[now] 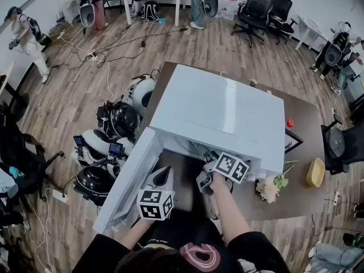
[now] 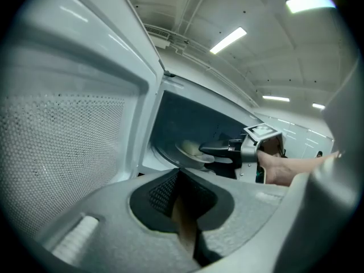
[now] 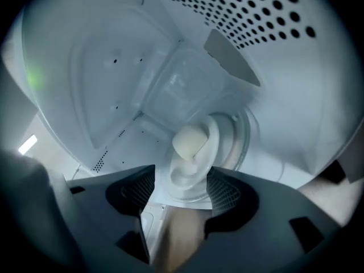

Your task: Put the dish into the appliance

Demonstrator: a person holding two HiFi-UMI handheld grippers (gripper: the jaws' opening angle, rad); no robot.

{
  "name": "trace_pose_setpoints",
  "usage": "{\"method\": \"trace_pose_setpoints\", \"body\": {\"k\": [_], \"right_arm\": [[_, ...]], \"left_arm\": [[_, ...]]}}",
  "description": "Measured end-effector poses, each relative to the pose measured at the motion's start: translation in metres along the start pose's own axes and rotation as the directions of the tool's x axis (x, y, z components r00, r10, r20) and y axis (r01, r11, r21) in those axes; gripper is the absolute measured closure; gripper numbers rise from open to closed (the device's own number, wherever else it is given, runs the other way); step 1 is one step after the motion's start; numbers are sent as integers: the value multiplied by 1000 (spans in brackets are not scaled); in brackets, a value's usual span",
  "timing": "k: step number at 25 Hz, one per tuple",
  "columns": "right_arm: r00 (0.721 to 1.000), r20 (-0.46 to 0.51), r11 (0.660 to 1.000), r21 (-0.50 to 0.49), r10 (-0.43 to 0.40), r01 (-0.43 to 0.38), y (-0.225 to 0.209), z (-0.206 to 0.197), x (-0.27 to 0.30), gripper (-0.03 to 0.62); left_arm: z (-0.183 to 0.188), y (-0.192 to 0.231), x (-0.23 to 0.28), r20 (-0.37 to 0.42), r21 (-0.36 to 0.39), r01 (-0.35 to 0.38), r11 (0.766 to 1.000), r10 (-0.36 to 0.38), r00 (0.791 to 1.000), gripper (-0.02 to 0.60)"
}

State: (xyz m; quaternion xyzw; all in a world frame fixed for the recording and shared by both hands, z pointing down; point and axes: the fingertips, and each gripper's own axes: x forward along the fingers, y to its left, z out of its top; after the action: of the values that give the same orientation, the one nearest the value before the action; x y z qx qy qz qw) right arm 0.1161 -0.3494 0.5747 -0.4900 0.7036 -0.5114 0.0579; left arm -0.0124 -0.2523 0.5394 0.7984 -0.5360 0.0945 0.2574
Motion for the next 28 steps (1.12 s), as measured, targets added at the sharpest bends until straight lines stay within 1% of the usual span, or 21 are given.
{"method": "trace_pose_setpoints", "body": {"k": [2, 4, 7, 12, 14, 18, 20, 21, 25, 28], "right_arm": [[999, -21, 994, -105, -25, 23, 0, -3, 1, 308], [998, -32, 975, -216, -62, 54, 0, -6, 1, 294], [992, -43, 933, -348, -117, 95, -2, -12, 1, 284], [979, -57, 850, -507, -195, 140, -6, -21, 4, 279], [973, -52, 818, -553, -224, 159, -7, -24, 3, 279], [960, -41, 741, -645, -277, 186, -7, -29, 2, 279], [955, -34, 717, -669, -295, 197, -8, -31, 2, 279], [954, -32, 713, -672, -299, 201, -8, -32, 2, 279], [951, -28, 716, -665, -308, 212, -9, -32, 1, 279], [947, -22, 703, -675, -321, 223, -10, -35, 0, 279]], "left_arm": [[0, -1, 1, 0, 2, 1, 1000, -1, 1000, 574], [0, -2, 2, -2, 5, 3, 1000, -3, 1000, 574], [-2, -3, 2, -7, 5, 3, 1000, -3, 1000, 574], [-1, -3, 2, -2, 9, 2, 1000, -2, 1000, 574], [-1, -2, 1, -1, 3, -3, 1000, 3, 1000, 574], [0, 1, -1, 1, 1, -8, 1000, 8, 1000, 574], [0, 1, -2, 0, 4, -6, 1000, 6, 1000, 574], [-1, 1, -2, -1, 5, -4, 1000, 4, 1000, 574], [-1, 0, -2, -2, 11, 0, 1000, 0, 1000, 574], [-1, 0, -3, 0, 11, 1, 1000, -1, 1000, 574]]}}
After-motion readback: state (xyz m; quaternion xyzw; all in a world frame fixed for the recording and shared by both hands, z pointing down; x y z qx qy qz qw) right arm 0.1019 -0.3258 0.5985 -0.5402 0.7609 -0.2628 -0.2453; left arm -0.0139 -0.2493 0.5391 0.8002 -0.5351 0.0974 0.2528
